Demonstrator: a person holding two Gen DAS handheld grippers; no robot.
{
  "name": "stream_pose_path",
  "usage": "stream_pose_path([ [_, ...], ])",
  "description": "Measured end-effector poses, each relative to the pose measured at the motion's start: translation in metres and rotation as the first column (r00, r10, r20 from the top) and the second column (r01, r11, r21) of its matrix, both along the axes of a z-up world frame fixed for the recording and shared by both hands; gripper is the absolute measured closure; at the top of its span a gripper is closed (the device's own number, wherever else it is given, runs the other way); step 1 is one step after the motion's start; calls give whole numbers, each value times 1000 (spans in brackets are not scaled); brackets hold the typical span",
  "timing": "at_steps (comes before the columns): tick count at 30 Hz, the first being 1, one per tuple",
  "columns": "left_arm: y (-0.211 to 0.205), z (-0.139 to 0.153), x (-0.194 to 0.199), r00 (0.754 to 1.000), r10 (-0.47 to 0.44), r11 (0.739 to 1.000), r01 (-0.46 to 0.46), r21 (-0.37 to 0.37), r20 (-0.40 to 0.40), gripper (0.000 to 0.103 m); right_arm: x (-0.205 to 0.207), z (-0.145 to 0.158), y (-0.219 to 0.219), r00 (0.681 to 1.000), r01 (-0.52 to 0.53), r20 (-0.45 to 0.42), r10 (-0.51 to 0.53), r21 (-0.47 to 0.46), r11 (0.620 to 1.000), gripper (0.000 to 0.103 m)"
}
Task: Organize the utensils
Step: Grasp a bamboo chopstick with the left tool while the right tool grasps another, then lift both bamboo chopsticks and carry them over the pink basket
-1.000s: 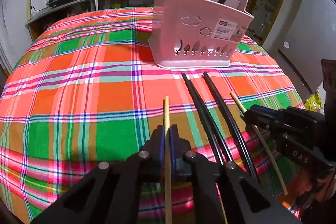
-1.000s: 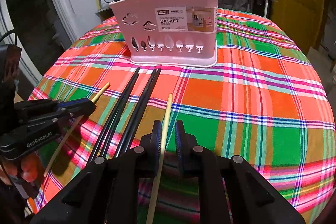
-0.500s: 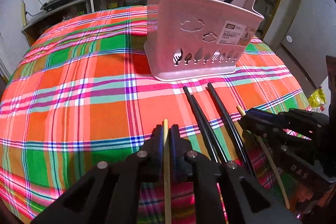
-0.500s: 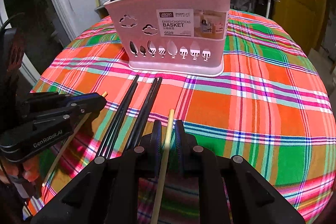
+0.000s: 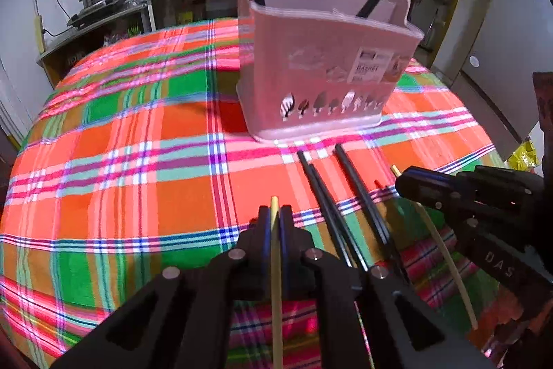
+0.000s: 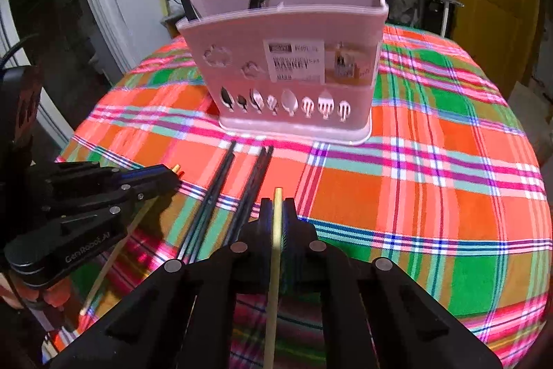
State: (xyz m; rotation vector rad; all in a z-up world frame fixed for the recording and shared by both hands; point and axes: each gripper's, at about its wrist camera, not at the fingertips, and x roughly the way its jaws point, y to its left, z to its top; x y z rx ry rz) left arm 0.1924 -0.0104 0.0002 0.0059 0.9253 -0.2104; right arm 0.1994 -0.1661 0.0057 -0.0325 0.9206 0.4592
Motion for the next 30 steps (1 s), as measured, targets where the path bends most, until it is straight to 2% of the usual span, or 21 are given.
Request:
stream_pose_path([
  [15, 12, 97, -20, 984, -9, 999, 16, -36, 180, 97, -23, 87, -10, 981, 4, 191, -17, 64, 998, 98],
  [22, 16, 119, -27, 975, -12, 999, 22, -45, 223, 97, -34, 118, -19, 965, 12, 261, -35, 88, 996, 98],
  [30, 15, 132, -35, 969, -16, 998, 30, -54, 246, 97, -42, 127, -21, 958, 21, 284, -47, 94, 995, 98],
])
